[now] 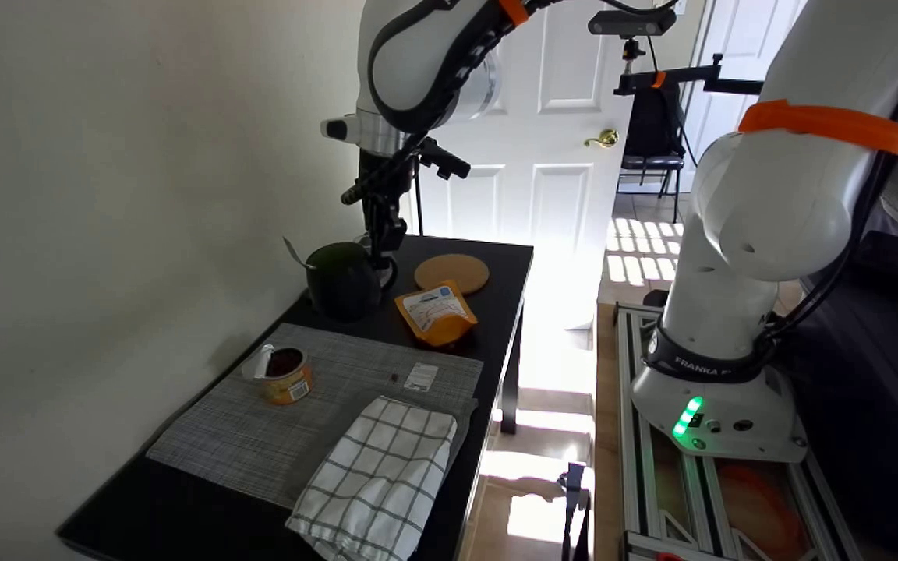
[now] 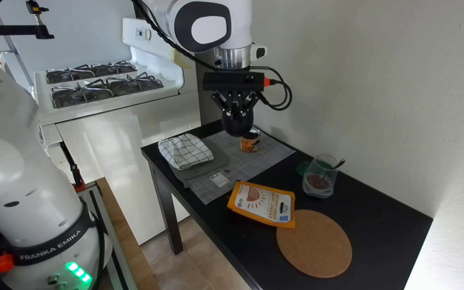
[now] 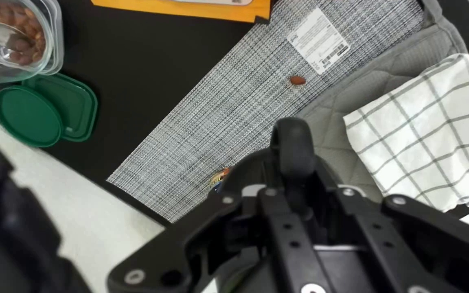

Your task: Move the mug to the wooden coaster on the right.

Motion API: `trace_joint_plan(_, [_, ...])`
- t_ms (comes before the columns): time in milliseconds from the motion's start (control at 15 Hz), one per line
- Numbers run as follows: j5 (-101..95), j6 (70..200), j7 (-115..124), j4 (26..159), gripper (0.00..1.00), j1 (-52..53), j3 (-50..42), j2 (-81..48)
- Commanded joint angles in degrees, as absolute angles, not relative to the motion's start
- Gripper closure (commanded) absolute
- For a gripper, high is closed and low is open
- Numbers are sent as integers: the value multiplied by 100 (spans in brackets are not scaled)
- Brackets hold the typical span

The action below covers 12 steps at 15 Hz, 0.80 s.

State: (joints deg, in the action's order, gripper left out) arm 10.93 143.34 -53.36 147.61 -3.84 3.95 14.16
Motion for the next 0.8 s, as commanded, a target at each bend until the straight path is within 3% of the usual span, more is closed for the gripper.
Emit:
trace_joint_plan(0, [860,14426,-5150,14786,94,-98,45,1415])
trace_joint_plan(733, [-669,15023,-3309,14948,94,-1163,-828,1916])
